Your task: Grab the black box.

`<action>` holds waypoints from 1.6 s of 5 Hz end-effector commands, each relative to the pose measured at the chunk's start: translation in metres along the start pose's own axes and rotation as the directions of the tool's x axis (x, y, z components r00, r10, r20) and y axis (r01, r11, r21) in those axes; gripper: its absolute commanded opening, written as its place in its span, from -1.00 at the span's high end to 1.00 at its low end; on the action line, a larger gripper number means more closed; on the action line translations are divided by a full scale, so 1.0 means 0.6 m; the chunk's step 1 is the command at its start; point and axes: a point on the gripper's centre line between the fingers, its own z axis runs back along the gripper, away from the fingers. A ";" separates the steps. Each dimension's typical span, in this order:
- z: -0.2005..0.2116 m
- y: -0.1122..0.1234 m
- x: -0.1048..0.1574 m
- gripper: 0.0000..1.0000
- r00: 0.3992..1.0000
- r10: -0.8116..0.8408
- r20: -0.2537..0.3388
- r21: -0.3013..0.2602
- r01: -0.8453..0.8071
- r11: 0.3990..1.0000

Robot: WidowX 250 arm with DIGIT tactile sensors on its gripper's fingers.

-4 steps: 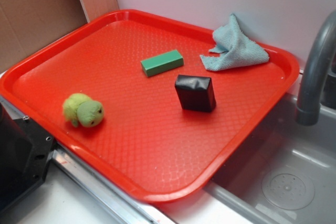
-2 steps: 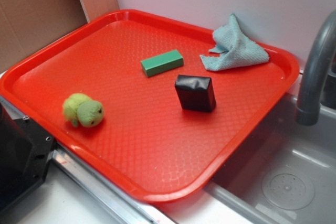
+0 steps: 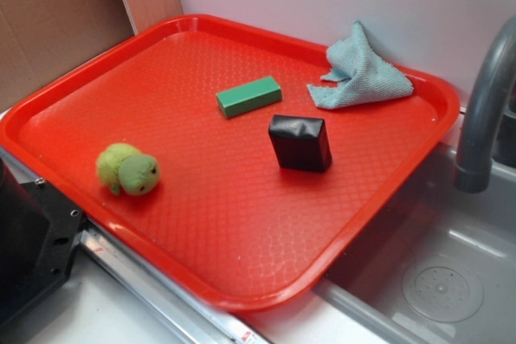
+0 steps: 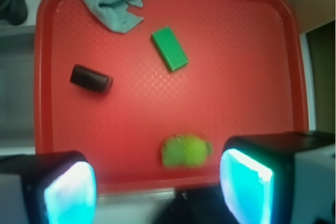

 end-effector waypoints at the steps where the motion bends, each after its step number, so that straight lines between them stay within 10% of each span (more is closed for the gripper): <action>1: -0.016 0.008 0.030 -1.00 0.993 0.001 0.114 -0.013 0.000 1.000; 3: -0.016 0.008 0.030 -1.00 0.993 0.001 0.114 -0.013 0.000 1.000; 5: -0.075 -0.088 0.086 -1.00 0.995 -0.088 -0.042 -0.114 0.083 0.990; 7: -0.104 -0.137 0.085 -1.00 0.918 -0.397 -0.003 -0.054 0.396 0.917; 8: -0.116 -0.160 0.086 -1.00 0.786 -0.618 -0.012 0.061 0.617 0.784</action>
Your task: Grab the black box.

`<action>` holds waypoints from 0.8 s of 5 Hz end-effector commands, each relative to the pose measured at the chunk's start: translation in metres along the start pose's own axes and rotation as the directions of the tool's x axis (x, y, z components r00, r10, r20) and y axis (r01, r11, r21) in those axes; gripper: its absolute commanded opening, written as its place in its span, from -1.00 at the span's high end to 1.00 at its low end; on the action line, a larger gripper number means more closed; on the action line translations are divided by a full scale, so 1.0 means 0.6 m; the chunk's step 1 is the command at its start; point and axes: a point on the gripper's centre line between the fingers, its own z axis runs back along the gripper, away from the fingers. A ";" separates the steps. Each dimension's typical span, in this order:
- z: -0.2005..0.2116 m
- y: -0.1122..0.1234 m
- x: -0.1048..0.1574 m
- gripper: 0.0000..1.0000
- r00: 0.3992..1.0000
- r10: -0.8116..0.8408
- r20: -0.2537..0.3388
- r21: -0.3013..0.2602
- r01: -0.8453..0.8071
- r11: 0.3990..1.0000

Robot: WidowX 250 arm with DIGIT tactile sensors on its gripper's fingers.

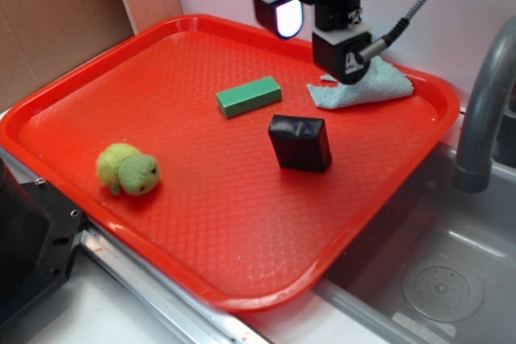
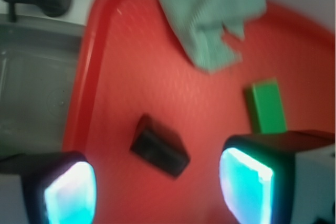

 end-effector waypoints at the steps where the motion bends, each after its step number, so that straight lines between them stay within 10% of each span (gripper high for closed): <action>1: -0.010 -0.017 0.017 -1.00 0.894 -0.446 0.044 0.239 0.424 0.874; 4: -0.065 -0.007 -0.014 -1.00 0.836 -0.525 0.160 0.047 0.525 0.850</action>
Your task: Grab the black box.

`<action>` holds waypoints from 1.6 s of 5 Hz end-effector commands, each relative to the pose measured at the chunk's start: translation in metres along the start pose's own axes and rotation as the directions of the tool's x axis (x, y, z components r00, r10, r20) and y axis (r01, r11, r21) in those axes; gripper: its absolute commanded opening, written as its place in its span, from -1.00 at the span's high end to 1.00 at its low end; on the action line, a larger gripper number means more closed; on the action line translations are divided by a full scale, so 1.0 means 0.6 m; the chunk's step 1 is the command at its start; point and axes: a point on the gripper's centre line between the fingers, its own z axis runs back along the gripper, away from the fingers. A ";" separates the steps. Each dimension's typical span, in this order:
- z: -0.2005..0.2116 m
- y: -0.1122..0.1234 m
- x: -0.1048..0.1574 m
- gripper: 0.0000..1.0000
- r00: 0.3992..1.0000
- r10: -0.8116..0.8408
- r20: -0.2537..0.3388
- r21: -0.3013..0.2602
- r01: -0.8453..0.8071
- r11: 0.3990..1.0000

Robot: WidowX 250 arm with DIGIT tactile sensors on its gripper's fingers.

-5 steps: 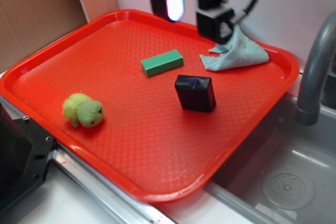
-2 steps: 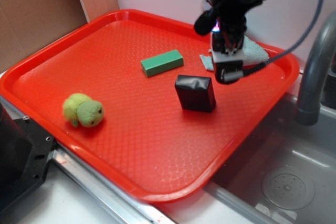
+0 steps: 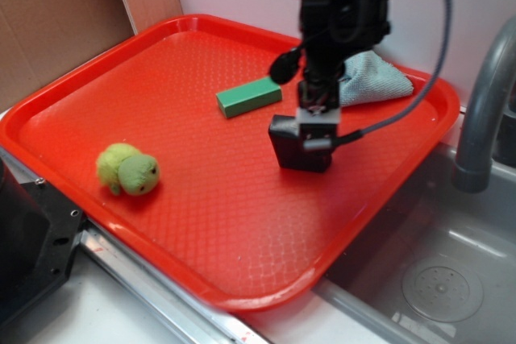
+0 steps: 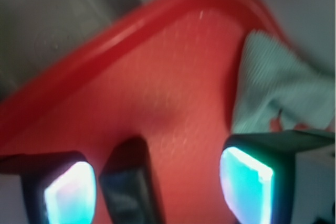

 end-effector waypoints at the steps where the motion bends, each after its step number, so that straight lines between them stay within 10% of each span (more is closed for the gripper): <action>1: 0.016 -0.023 -0.018 -1.00 0.994 0.020 0.111 -0.076 -0.012 0.997; 3: -0.025 -0.015 -0.024 -1.00 0.995 -0.024 0.098 -0.069 0.030 0.997; 4: -0.048 -0.007 -0.022 0.71 0.997 -0.024 0.070 -0.088 0.030 0.996; 5: -0.051 -0.008 -0.027 1.00 0.999 -0.019 0.049 -0.091 0.023 0.996; 8: 0.103 0.036 -0.078 1.00 0.919 0.380 0.108 -0.088 -0.372 0.924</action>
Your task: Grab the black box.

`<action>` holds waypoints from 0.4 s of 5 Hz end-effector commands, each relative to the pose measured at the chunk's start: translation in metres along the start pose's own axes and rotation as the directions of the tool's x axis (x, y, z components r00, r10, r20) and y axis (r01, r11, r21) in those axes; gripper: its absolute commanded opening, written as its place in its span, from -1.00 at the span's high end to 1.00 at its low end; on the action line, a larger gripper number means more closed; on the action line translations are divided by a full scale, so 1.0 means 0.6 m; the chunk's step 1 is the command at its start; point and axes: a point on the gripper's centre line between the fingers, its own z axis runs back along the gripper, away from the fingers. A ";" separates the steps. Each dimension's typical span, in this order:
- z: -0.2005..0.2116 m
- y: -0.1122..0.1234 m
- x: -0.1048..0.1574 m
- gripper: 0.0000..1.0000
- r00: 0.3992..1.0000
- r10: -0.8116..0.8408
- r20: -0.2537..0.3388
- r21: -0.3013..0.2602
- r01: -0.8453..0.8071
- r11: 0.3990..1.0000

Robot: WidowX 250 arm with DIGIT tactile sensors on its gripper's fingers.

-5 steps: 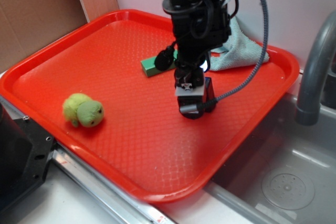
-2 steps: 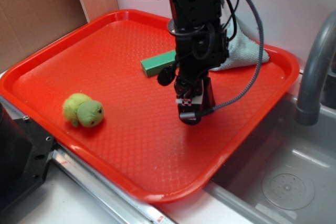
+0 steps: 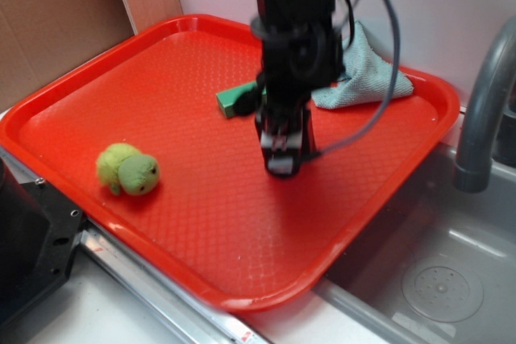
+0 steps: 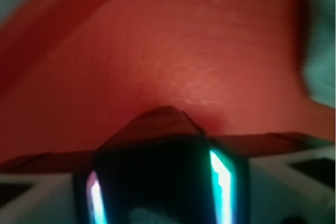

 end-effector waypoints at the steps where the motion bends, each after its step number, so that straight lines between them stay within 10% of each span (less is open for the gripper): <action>1: 0.185 0.049 -0.082 1.00 0.875 0.470 0.118 -0.011 -0.472 0.881; 2: 0.213 0.057 -0.114 1.00 0.810 0.563 0.166 0.004 -0.572 0.821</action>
